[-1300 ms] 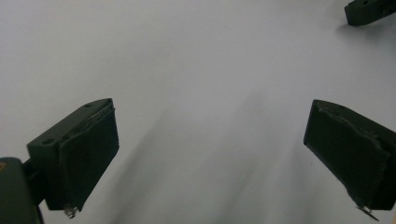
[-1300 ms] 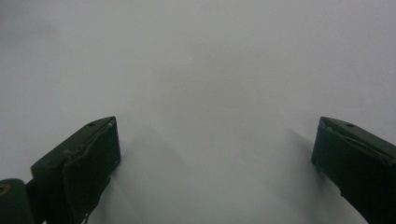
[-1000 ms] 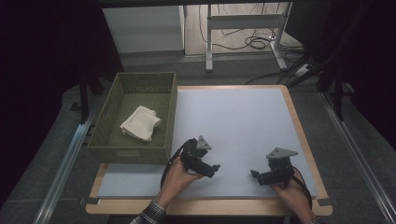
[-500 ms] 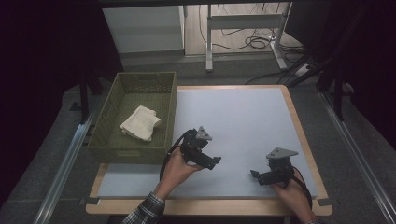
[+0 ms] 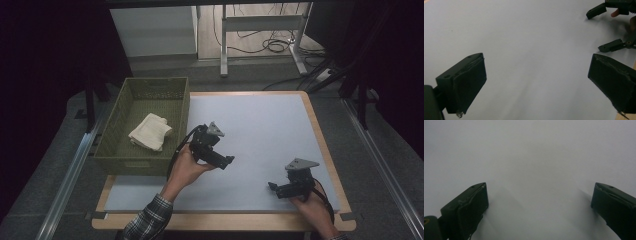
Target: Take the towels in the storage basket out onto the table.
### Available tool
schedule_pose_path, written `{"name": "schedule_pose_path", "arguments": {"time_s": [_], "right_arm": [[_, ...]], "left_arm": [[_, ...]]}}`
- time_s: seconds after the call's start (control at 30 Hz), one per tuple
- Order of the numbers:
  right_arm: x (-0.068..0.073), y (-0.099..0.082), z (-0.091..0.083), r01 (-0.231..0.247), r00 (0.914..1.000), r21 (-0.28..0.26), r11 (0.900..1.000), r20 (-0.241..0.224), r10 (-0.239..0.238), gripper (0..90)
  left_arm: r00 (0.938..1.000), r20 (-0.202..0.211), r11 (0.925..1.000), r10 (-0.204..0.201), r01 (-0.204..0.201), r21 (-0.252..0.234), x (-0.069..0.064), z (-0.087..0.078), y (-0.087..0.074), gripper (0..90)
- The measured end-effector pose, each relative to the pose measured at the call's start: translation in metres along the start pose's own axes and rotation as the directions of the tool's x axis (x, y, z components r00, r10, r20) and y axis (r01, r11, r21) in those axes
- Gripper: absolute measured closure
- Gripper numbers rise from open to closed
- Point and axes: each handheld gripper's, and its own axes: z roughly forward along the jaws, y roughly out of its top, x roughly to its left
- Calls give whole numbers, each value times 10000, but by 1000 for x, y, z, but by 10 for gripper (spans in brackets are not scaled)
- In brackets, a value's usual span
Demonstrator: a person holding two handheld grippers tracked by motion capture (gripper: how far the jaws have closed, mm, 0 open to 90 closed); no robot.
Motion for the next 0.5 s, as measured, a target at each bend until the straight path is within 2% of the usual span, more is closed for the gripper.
{"name": "schedule_pose_path", "arguments": {"time_s": [0.07, 0.23, 0.5], "right_arm": [[0, 0, 0, 15, 10000, -5, 10000, 9, -15, 12], [0, 0, 0, 13, 10000, -3, 10000, 8, -13, 12], [0, 0, 0, 6, 10000, -20, 10000, -2, -6, 11]], "left_arm": [[9999, -139, 10000, -5, 5, 42, 5, -4, 6, 19], [9999, -167, 10000, -27, 28, 34, 13, -10, 12, 17], [9981, -611, 9999, 61, -51, 159, 32, -19, 23, 17]]}}
